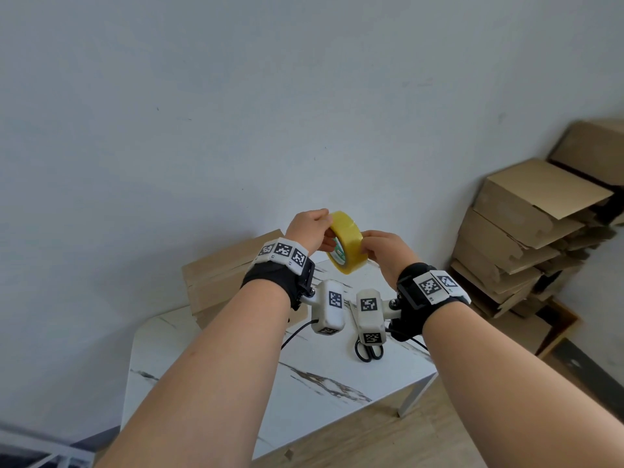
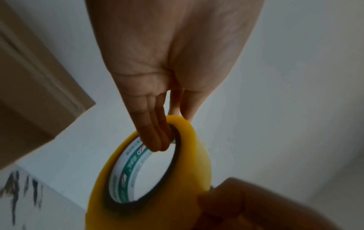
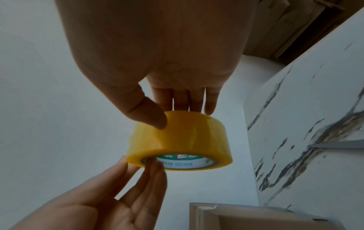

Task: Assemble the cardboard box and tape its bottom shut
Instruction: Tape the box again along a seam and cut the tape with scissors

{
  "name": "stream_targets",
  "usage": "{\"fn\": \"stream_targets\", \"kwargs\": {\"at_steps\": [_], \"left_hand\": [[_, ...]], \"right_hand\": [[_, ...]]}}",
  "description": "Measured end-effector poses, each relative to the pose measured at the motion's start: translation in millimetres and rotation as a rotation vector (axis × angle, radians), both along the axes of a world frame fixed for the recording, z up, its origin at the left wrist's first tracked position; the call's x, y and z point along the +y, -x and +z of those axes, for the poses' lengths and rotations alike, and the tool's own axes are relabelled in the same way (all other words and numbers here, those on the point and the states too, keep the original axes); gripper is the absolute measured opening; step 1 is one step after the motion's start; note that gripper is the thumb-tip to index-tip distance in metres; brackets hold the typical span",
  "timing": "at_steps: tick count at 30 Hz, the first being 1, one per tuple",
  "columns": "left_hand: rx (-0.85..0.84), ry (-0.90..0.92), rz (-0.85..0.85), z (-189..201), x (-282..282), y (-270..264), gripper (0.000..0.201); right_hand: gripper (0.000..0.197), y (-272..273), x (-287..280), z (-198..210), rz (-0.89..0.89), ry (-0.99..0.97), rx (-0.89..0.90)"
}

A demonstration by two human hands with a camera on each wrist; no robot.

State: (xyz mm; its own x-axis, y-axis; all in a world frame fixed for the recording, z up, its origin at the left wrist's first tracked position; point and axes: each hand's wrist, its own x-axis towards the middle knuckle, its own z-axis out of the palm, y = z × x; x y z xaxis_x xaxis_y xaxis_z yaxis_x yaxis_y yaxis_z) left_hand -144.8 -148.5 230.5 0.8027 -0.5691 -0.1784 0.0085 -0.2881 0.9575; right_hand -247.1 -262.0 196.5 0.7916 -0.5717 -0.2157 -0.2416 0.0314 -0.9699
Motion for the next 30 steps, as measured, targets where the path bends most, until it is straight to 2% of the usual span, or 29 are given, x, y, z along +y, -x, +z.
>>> {"fn": "stream_targets", "kwargs": {"at_steps": [2, 4, 8, 11, 18, 21, 26, 30], "left_hand": [[-0.232, -0.163, -0.011, -0.7, 0.7, -0.5, 0.035], [-0.391, -0.241, -0.038, -2.6, 1.5, -1.7, 0.030], [-0.497, -0.325, -0.099, -3.7, 0.8, 2.4, 0.023], [-0.601, -0.347, -0.066, -4.4, 0.4, 5.6, 0.019], [-0.660, -0.368, -0.064, -3.0, -2.6, 8.1, 0.013], [-0.716, -0.410, -0.065, -3.3, -4.8, 8.9, 0.015], [-0.751, -0.533, -0.053, -11.2, -11.4, 7.4, 0.015], [-0.725, -0.544, 0.006, -10.6, -11.4, 7.9, 0.017]], "right_hand": [[0.022, -0.9, 1.8, 0.4, 0.000, -0.004, 0.018], [0.031, -0.8, 3.1, 1.1, 0.005, 0.015, 0.046], [0.034, 1.7, 3.2, 2.3, -0.005, 0.036, 0.085], [0.036, 1.7, 3.9, 1.4, 0.005, 0.040, 0.097], [0.032, 3.1, 3.0, -0.7, 0.034, 0.041, 0.064], [0.024, 3.4, 0.0, -3.1, 0.055, 0.044, 0.061], [0.037, 1.6, -0.6, -7.1, 0.110, 0.039, 0.049], [0.019, 0.1, -2.9, -5.5, 0.160, 0.110, 0.017]]}}
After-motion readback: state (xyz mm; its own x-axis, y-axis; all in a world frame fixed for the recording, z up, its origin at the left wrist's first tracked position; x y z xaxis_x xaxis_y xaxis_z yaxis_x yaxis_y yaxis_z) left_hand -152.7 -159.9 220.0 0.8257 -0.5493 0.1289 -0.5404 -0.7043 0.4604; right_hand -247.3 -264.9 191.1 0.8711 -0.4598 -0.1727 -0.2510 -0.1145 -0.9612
